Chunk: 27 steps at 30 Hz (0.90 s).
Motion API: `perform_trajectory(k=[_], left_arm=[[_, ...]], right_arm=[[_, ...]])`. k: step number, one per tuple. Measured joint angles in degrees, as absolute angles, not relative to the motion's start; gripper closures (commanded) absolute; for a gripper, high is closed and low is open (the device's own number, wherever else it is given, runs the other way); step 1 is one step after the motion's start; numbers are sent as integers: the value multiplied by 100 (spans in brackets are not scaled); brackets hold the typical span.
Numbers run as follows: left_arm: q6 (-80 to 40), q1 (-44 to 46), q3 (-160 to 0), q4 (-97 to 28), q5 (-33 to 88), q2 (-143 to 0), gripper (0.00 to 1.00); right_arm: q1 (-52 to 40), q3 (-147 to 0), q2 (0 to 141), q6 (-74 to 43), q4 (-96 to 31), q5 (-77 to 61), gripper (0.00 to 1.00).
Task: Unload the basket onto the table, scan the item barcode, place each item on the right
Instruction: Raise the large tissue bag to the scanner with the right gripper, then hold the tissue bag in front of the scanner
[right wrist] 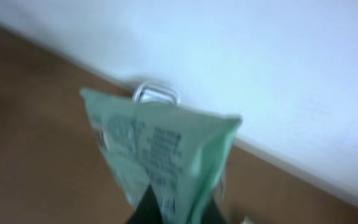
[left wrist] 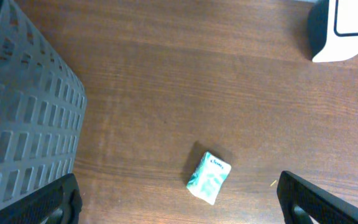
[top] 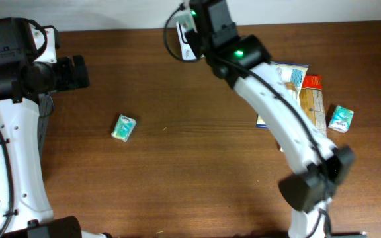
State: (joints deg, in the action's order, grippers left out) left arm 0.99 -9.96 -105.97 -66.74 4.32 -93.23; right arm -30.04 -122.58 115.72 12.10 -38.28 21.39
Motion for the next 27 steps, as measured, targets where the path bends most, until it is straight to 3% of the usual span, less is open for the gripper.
perform_trajectory(k=[5,8,13,27], left_arm=[[99,-993,-10597,-6661,434,-9323,1],[99,-996,-10597,-6670,432,-9323,1],[99,-996,-10597,-6672,434,-9323,1],[99,-996,-10597,-6670,434,-9323,1]], right_arm=[[-2812,-12232,12899,3710,-845,2591,96],[-2657,-12232,13358,4541,30,2646,96],[-2488,-12232,13887,5127,187,2539,96],[-2519,-12232,13902,5162,93,2515,96]])
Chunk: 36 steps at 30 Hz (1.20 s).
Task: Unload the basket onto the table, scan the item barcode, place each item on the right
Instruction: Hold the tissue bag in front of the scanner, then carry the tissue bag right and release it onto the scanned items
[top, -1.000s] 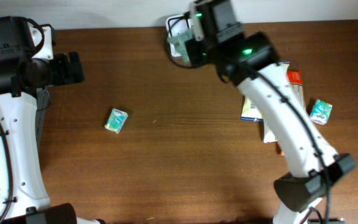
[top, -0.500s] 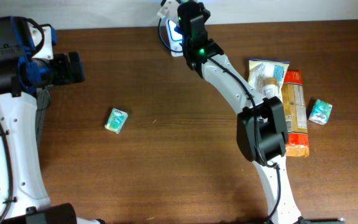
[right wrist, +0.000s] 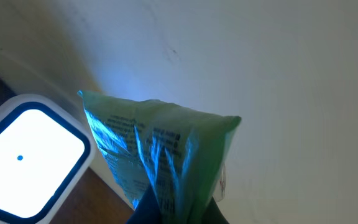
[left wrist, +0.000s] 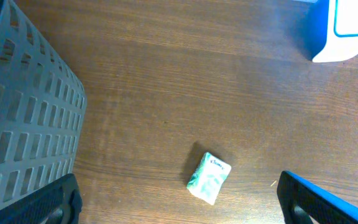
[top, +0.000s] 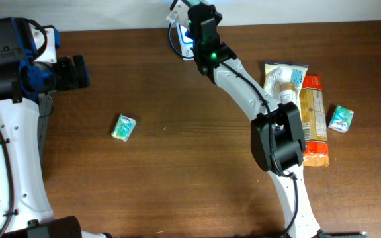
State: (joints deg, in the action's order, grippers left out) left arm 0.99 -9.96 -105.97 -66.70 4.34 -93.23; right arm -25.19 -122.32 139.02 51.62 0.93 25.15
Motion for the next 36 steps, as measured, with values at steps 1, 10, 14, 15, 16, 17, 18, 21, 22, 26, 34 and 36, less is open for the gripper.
perform_trajectory(k=[1,10,14,15,16,17,18,21,22,26,34,36], left_arm=[[99,-996,-10597,-6670,432,-9323,1],[99,-996,-10597,-6670,434,-9323,1],[99,-996,-10597,-6674,434,-9323,1],[99,-996,-10597,-6683,436,-9323,1],[99,-996,-10597,-6670,434,-9323,1],[99,-996,-10597,-6674,434,-9323,1],[99,-996,-10597,-6667,434,-9323,1],[99,-996,-10597,-6670,434,-9323,1],[99,-996,-10597,-6670,432,-9323,1],[99,-996,-10597,-6670,434,-9323,1],[99,-996,-10597,-6674,432,-9323,1],[99,-996,-10597,-6670,434,-9323,1]], right_arm=[[-2532,-12232,13902,5137,40,2510,96],[-2565,-12237,12888,3417,-2759,1868,95],[-2536,-12258,11579,1494,-5074,1103,94],[-2519,-12265,11354,1155,-5406,862,94],[-2464,-12278,11091,760,-5977,526,94],[-2410,-12293,10975,576,-6235,346,94],[-2279,-12322,10857,285,-6877,128,96],[-1704,-12315,10906,-134,-8453,-123,96],[-1525,-12296,10973,-183,-8713,-156,96],[-1074,-11830,11284,-309,-8958,-165,95],[-816,-10088,11577,-303,-8735,436,91],[-733,-9929,11579,-301,-8759,517,57]])
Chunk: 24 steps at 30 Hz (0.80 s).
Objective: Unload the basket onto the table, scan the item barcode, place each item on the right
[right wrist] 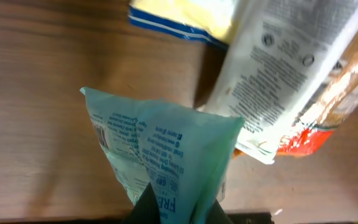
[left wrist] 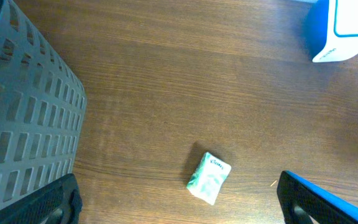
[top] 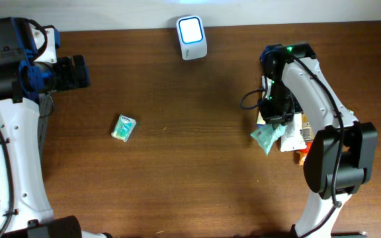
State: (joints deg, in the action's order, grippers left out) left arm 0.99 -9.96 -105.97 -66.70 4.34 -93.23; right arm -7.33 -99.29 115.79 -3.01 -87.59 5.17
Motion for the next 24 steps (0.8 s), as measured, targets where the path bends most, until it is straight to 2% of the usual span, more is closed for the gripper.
perform_trajectory(k=[1,2,5,8,10,13,16,20,24], left_arm=[[99,-996,-10597,-6670,434,-9323,1],[99,-996,-10597,-6670,434,-9323,1],[102,-996,-10597,-6670,434,-9323,1],[99,-996,-10597,-6670,432,-9323,1],[99,-996,-10597,-6672,434,-9323,1],[99,-996,-10597,-6663,432,-9323,1],[99,-996,-10597,-6670,432,-9323,1],[99,-996,-10597,-6667,432,-9323,1],[99,-996,-10597,-6667,434,-9323,1]], right_arm=[[-690,-9918,11579,-296,-8761,539,36],[-668,-9918,11579,-298,-8770,565,26],[-661,-9937,11579,-294,-8792,598,18],[-661,-10425,11598,-301,-8921,449,23],[-661,-10932,11601,-301,-8641,-200,25],[-836,-11290,11590,-388,-7277,-2110,25],[-1540,-11297,11651,-926,-6055,-2836,30],[-2893,-11310,12051,-2130,-4729,-2788,31],[-4001,-11308,12715,-3118,-3747,-1719,36]])
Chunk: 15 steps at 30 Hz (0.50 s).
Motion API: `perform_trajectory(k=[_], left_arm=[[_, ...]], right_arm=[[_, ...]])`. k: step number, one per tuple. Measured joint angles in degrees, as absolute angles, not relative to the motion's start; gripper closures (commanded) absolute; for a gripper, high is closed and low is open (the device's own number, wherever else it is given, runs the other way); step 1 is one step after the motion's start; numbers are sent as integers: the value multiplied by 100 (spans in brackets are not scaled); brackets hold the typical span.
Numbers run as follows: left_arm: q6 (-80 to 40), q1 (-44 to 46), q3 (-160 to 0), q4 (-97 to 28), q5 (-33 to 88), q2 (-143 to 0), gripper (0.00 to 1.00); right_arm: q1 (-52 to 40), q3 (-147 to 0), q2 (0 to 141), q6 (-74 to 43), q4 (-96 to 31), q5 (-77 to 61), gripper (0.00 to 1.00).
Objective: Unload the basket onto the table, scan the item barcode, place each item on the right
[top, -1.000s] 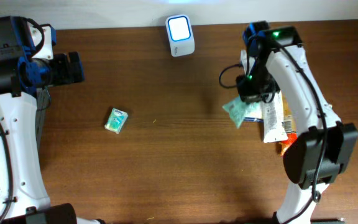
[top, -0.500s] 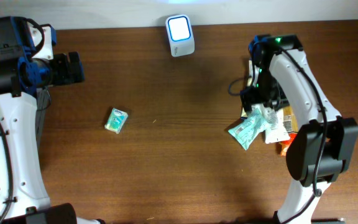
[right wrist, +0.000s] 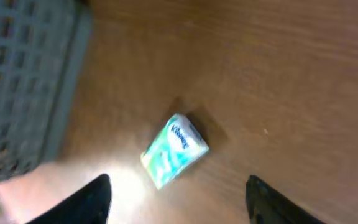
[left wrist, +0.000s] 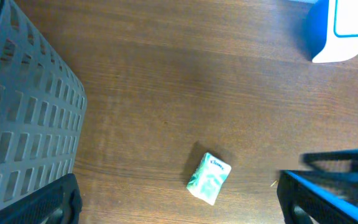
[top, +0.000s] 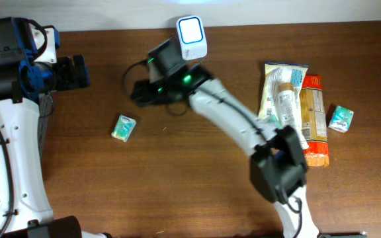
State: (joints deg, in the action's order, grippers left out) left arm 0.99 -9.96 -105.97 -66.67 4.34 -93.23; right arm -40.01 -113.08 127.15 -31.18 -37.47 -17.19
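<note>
A small green-and-white tissue pack [top: 124, 127] lies flat on the brown table, left of centre; it also shows as the pack [left wrist: 209, 178] and the pack [right wrist: 174, 150]. My right gripper [top: 139, 92] hangs open just up and right of it, nothing between its fingers [right wrist: 272, 199]. The white scanner [top: 192, 30] stands at the back edge, its window lit. My left gripper [top: 78, 71] is open and empty at the far left, high above the table. The green bag does not show clearly in any view.
A grey slotted basket [left wrist: 23, 124] stands off the table's left side, also seen as the basket [right wrist: 23, 81]. At the right lie a yellow-white bag [top: 283, 92], an orange package [top: 311, 119] and a second tissue pack [top: 340, 119]. The right arm stretches across the middle.
My right gripper held the green bag beside the pile at the right; now it is open and empty at the left, over the tissue pack. The left arm has not moved.
My right gripper first held the green bag close to the scanner. Then the bag was right in front of the scanner, washed in blue light. After that the bag was down by the right-hand pile. Now the gripper is empty above the left tissue pack.
</note>
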Motion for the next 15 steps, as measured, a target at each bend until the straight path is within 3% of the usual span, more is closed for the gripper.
perform_trajectory(k=[7,15], left_arm=[[99,-996,-10597,-6667,434,-9323,1],[99,-996,-10597,-6670,434,-9323,1]], right_arm=[[-4532,-11308,13487,-4007,-3199,-884,40],[-4779,-11308,13968,-4150,-2985,-836,61]])
